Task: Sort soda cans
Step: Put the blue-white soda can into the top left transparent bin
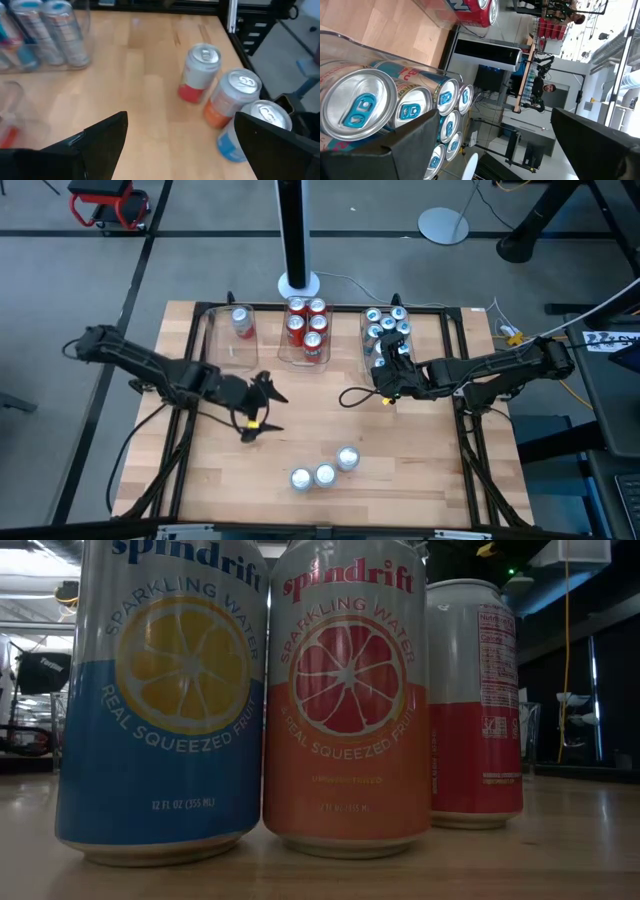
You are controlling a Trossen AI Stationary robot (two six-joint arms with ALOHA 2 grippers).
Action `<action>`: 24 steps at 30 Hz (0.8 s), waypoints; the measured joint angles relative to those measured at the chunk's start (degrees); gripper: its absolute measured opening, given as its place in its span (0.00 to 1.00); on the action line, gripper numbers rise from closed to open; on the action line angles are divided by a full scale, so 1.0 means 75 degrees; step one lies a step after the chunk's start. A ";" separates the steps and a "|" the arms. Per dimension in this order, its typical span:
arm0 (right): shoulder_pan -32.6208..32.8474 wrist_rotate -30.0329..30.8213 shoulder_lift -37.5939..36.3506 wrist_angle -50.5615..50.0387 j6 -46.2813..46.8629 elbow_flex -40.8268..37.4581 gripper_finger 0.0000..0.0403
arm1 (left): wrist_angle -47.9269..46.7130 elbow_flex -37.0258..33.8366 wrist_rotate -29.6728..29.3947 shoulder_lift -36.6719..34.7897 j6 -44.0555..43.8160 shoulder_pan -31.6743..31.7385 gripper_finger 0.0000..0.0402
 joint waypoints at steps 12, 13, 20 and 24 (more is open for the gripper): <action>0.0001 0.0005 0.0000 0.0137 -0.0198 0.0000 0.94 | 0.1494 0.0000 -0.0623 0.1743 -0.0769 -0.1334 0.88; 0.0001 0.0023 0.0000 0.0136 -0.0201 -0.0001 0.94 | 0.1512 0.0000 -0.0623 0.1857 -0.0878 -0.1350 0.88; 0.0000 0.0051 0.0000 0.0117 -0.0155 -0.0001 0.94 | 0.2348 0.0000 -0.0632 0.2522 -0.1341 -0.1571 0.88; 0.0001 -0.0300 0.0000 0.0093 0.0039 -0.0001 0.94 | 0.2960 0.0000 -0.0631 0.2805 -0.1642 -0.1888 0.88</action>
